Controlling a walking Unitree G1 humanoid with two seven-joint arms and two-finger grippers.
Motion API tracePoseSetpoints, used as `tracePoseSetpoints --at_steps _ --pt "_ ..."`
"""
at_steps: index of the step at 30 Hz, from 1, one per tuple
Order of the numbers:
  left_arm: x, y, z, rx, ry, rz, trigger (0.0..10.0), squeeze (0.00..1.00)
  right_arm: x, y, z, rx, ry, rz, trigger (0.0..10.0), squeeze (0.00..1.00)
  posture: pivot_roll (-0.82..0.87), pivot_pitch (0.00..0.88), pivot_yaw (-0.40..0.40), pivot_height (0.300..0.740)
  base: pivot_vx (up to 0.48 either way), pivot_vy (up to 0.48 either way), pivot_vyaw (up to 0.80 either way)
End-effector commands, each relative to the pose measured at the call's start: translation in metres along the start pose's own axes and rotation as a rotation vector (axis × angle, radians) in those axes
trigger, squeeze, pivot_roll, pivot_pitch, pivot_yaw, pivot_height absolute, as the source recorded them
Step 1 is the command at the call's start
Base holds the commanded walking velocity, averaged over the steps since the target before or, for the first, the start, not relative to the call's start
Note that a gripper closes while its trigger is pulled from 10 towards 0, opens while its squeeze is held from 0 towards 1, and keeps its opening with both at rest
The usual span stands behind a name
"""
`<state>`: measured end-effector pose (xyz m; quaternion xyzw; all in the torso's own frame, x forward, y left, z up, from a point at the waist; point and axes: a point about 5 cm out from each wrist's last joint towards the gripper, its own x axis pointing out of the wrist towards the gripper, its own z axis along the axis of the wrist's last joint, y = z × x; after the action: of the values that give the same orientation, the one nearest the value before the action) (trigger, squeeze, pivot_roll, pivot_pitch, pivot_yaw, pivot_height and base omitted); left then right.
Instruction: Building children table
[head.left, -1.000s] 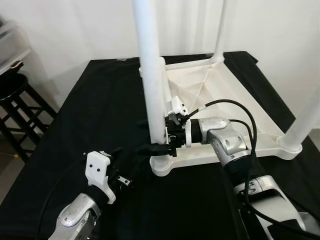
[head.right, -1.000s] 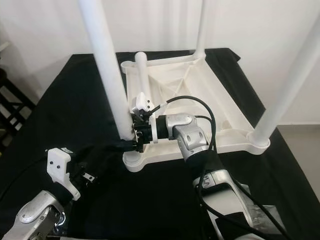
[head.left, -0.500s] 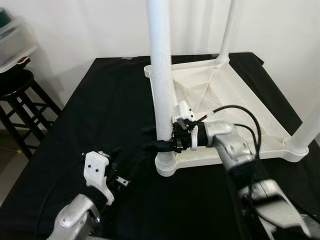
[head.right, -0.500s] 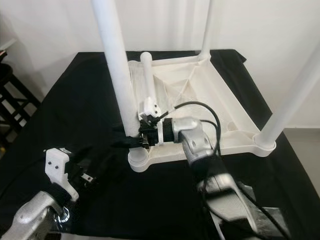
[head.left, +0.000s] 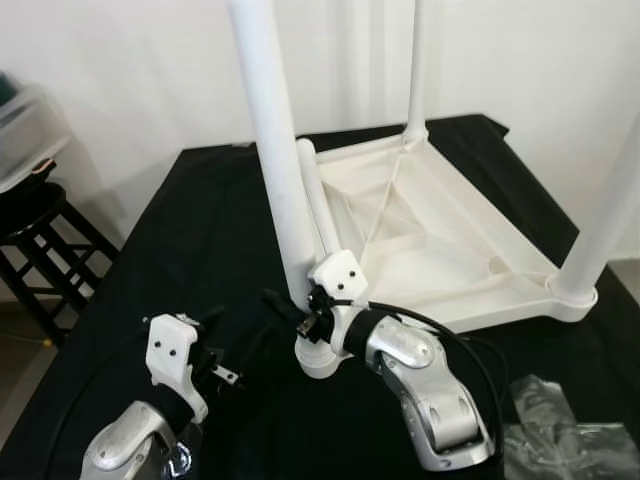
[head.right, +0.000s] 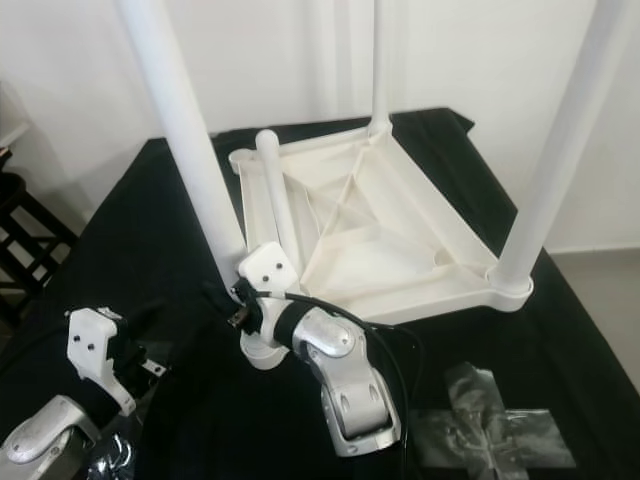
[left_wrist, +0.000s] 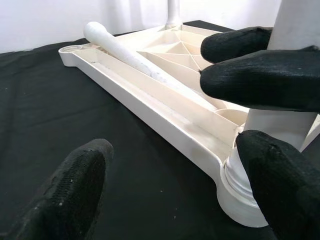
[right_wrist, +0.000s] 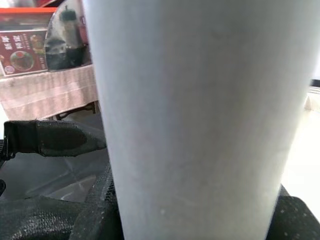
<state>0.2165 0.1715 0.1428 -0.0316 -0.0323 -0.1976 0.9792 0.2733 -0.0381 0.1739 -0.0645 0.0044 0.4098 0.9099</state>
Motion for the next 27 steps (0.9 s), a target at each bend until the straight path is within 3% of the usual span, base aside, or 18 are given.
tracePoseSetpoints --at_steps 1,2,3,6,7,9,13,16,18,19,20,22,27 --pt "-0.006 0.009 -0.004 0.0 0.032 0.04 10.0 0.0 -0.004 -0.003 -0.024 0.09 0.106 -0.06 10.0 0.0 0.0 0.117 0.172 0.74 0.0 0.0 0.0" --pt "-0.007 0.01 -0.003 -0.003 0.031 0.049 10.0 0.0 -0.005 -0.001 -0.022 0.105 0.11 -0.093 10.0 0.0 0.0 0.117 0.172 0.74 0.0 0.0 0.0" --pt "-0.007 0.011 -0.003 -0.005 0.032 0.05 10.0 0.0 -0.006 -0.001 -0.019 0.131 0.1 -0.097 10.0 1.0 0.0 0.117 0.173 0.74 0.0 0.0 0.0" --pt "-0.007 0.011 -0.003 -0.005 0.032 0.05 10.0 0.0 -0.006 -0.001 -0.019 0.131 0.1 -0.097 10.0 1.0 0.0 0.117 0.173 0.74 0.0 0.0 0.0" --pt "-0.006 0.011 -0.004 -0.008 0.033 0.047 10.0 0.0 -0.002 -0.004 -0.005 0.167 0.032 0.012 10.0 1.0 0.0 0.112 0.17 0.74 0.0 0.0 0.0" --pt "-0.005 0.011 -0.004 -0.009 0.034 0.045 10.0 0.0 -0.001 -0.006 0.0 0.167 0.007 0.063 10.0 1.0 0.0 0.112 0.17 0.74 0.0 0.0 0.0" --pt "-0.004 0.011 -0.004 -0.011 0.033 0.045 10.0 0.0 0.0 -0.011 0.008 0.131 -0.028 0.184 10.0 1.0 0.01 0.107 0.164 0.74 0.0 0.0 0.0" --pt "-0.003 0.01 -0.005 -0.015 0.03 0.047 10.0 0.0 0.002 -0.03 0.014 0.024 -0.034 0.387 10.0 1.0 0.01 0.098 0.156 0.74 0.0 0.0 0.0" --pt "-0.003 0.01 -0.005 -0.015 0.03 0.047 10.0 0.0 0.002 -0.03 0.014 0.024 -0.034 0.387 10.0 1.0 0.01 0.098 0.156 0.74 0.0 0.0 0.0" --pt "-0.003 0.01 -0.005 -0.016 0.03 0.047 10.0 0.0 0.004 -0.036 0.015 0.003 -0.029 0.46 10.0 0.0 0.01 0.095 0.156 0.74 0.0 0.0 0.0" --pt "-0.003 0.01 -0.005 -0.016 0.03 0.047 10.0 0.0 0.004 -0.036 0.015 0.003 -0.029 0.46 10.0 0.0 0.01 0.095 0.156 0.74 0.0 0.0 0.0" --pt "-0.002 0.009 -0.005 -0.016 0.03 0.044 10.0 0.0 0.008 -0.046 0.017 0.018 -0.039 0.588 10.0 0.0 0.02 0.088 0.15 0.74 0.0 0.0 0.0" --pt "-0.002 0.008 -0.006 -0.016 0.032 0.04 10.0 0.0 0.014 -0.052 0.011 0.054 -0.018 0.652 9.8 0.0 0.03 0.085 0.142 0.74 0.0 0.0 0.0"
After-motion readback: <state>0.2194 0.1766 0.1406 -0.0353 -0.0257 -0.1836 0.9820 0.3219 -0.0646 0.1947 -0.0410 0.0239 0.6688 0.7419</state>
